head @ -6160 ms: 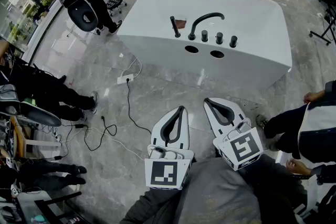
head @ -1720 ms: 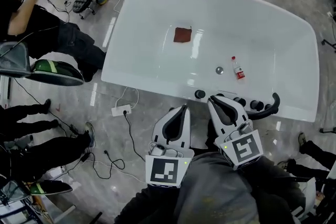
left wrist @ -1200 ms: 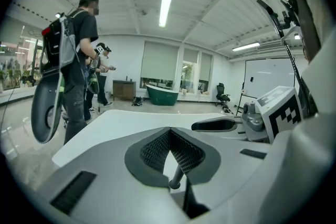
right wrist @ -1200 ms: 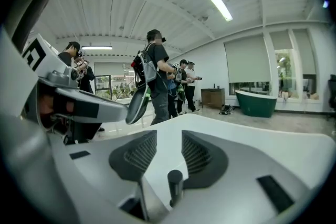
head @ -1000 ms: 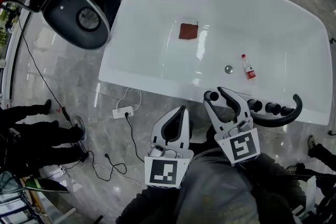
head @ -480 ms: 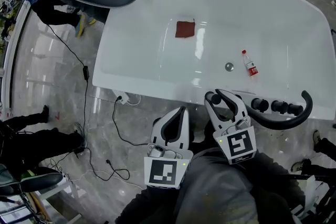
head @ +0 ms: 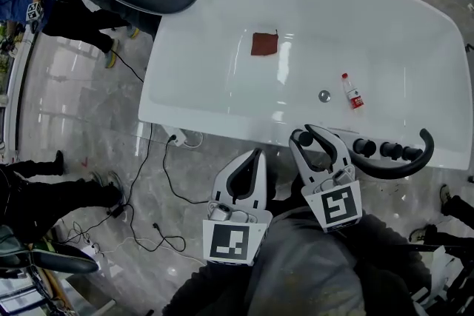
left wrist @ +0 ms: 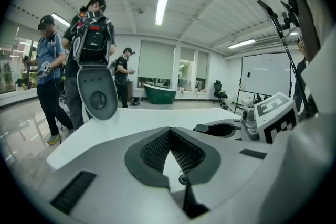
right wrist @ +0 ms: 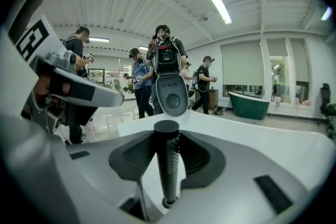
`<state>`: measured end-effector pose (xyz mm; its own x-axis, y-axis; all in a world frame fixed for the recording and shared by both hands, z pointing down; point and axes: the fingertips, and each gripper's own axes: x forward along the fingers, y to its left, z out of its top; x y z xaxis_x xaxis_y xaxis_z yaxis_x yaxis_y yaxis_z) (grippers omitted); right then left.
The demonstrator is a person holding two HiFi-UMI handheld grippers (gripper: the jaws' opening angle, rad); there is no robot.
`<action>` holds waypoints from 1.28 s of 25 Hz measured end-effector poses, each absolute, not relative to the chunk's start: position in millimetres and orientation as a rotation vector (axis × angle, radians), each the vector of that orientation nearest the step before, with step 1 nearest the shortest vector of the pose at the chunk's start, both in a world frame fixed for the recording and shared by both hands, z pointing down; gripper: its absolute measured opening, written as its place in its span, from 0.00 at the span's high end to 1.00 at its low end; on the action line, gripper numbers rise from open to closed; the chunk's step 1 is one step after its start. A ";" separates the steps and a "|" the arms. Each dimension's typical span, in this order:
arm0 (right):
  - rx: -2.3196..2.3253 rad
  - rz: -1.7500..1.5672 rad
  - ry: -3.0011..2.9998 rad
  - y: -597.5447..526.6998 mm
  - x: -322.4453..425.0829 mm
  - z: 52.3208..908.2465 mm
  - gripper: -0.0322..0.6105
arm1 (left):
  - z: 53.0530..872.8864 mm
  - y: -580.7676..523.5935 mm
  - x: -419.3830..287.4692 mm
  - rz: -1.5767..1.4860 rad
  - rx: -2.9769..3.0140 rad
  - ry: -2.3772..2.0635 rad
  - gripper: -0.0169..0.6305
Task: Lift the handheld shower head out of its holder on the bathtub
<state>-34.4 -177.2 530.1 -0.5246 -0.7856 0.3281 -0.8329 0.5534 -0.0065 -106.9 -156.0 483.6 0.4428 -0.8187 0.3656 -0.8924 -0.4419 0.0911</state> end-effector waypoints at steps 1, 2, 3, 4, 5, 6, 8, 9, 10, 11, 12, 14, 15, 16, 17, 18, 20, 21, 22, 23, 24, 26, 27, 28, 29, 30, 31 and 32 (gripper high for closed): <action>1.342 0.225 -2.507 -175.9 -35.0 522.4 0.73 | 475.7 -154.9 -107.5 0.389 2.432 -1.479 0.97; 1.343 0.214 -2.510 -174.4 -35.6 514.0 0.73 | 467.8 -153.6 -108.1 0.385 2.436 -1.481 0.97; 1.345 0.204 -2.513 -173.0 -36.2 505.3 0.73 | 460.1 -152.4 -108.7 0.380 2.439 -1.485 0.97; 1.349 0.196 -2.519 -172.2 -37.0 496.0 0.73 | 452.5 -151.4 -109.1 0.375 2.442 -1.489 0.97; 1.352 0.187 -2.526 -171.7 -37.7 486.3 0.73 | 444.9 -150.7 -109.3 0.370 2.445 -1.493 0.97; 1.356 0.177 -2.534 -171.5 -38.0 476.2 0.73 | 437.0 -150.1 -109.0 0.365 2.449 -1.496 0.97; 1.362 0.160 -2.546 -170.7 -36.8 455.7 0.73 | 420.9 -148.5 -107.0 0.359 2.456 -1.501 0.97; 1.365 0.153 -2.553 -169.5 -36.0 445.5 0.73 | 412.7 -146.8 -106.0 0.357 2.459 -1.504 0.97; 1.368 0.147 -2.558 -167.4 -35.7 435.4 0.73 | 404.6 -144.3 -105.5 0.356 2.462 -1.506 0.97; 1.371 0.141 -2.563 -164.2 -36.5 425.1 0.73 | 396.1 -140.7 -106.1 0.356 2.466 -1.507 0.97; 1.372 0.132 -2.569 -160.1 -38.6 414.3 0.73 | 387.1 -136.4 -108.0 0.354 2.470 -1.510 0.97; 1.372 0.106 -2.582 -151.5 -46.5 390.0 0.73 | 366.2 -127.7 -115.1 0.342 2.480 -1.519 0.97; 1.369 0.095 -2.589 -148.5 -50.6 377.3 0.73 | 354.7 -125.0 -118.5 0.333 2.485 -1.527 0.97; 1.365 0.088 -2.597 -147.1 -53.1 364.9 0.73 | 343.4 -123.9 -120.3 0.324 2.491 -1.534 0.97; 1.361 0.083 -2.605 -147.0 -53.3 353.4 0.73 | 333.1 -124.3 -119.8 0.315 2.495 -1.542 0.97; 1.357 0.078 -2.614 -147.9 -51.3 343.1 0.73 | 324.5 -125.6 -117.0 0.309 2.499 -1.548 0.97; 1.354 0.060 -2.643 -150.6 -43.5 325.5 0.73 | 312.8 -128.6 -107.9 0.299 2.503 -1.563 0.97; 1.352 0.048 -2.660 -151.6 -39.9 317.4 0.73 | 308.6 -129.8 -103.6 0.294 2.503 -1.571 0.97; 1.350 0.037 -2.677 -152.3 -37.3 309.5 0.73 | 304.4 -130.8 -100.4 0.288 2.505 -1.581 0.97; 1.348 0.024 -2.693 -152.2 -36.0 301.4 0.73 | 299.8 -131.2 -98.5 0.280 2.508 -1.592 0.97; 1.345 0.007 -2.706 -151.2 -36.0 293.1 0.73 | 294.8 -130.8 -98.0 0.268 2.513 -1.603 0.97; 1.336 -0.036 -2.725 -146.0 -39.2 278.5 0.73 | 284.8 -127.3 -100.4 0.238 2.524 -1.627 0.97; 1.332 -0.055 -2.732 -142.9 -40.4 273.2 0.73 | 280.9 -124.7 -101.5 0.225 2.530 -1.638 0.97; 1.328 -0.067 -2.737 -140.0 -40.4 269.8 0.73 | 278.3 -122.1 -101.2 0.215 2.536 -1.647 0.97; 1.326 -0.074 -2.741 -137.3 -38.8 268.2 0.73 | 276.8 -119.4 -99.6 0.209 2.540 -1.655 0.97; 1.325 -0.078 -2.744 -134.8 -36.3 267.8 0.73 | 276.2 -116.4 -97.0 0.204 2.542 -1.661 0.97; 1.324 -0.080 -2.747 -132.1 -33.4 268.1 0.73 | 276.3 -113.3 -94.2 0.201 2.543 -1.667 0.97; 1.323 -0.081 -2.750 -129.2 -30.7 268.7 0.73 | 276.6 -110.3 -91.8 0.199 2.542 -1.674 0.97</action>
